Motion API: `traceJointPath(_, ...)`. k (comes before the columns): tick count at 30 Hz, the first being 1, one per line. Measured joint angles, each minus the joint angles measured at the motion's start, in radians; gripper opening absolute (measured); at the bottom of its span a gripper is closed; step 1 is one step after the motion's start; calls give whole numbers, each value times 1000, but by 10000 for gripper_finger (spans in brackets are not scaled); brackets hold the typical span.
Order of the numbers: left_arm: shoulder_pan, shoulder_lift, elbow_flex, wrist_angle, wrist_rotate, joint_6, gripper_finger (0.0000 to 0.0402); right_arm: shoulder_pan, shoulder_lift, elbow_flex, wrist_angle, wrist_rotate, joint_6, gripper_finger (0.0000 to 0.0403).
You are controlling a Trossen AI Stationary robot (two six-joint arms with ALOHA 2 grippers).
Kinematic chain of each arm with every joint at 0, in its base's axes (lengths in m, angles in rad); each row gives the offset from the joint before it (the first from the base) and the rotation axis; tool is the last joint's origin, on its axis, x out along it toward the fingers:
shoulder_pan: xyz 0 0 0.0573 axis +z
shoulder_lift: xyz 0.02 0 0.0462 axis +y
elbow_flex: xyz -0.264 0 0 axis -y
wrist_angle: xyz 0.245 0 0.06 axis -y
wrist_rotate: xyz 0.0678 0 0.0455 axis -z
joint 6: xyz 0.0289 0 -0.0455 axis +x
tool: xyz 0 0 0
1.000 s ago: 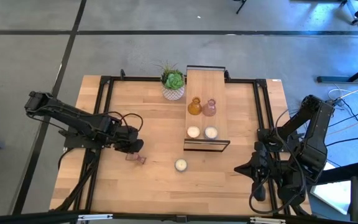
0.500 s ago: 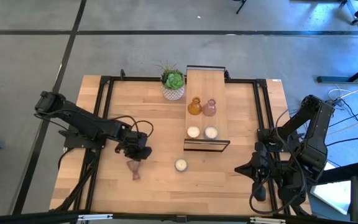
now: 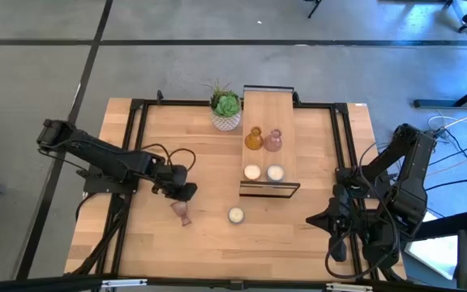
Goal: Pick & Place candle stick holders
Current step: Put the pink glass candle holder on the shelf
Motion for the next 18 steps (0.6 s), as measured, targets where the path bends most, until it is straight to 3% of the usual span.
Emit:
traceJointPath(11, 5, -155, 0, 13, -187, -31, 16, 0, 0, 0, 2, 10, 4, 0)
traceJointPath(18, 5, -250, 0, 193, -388, -4, 15, -13, 0, 0, 11, 67, 10, 6)
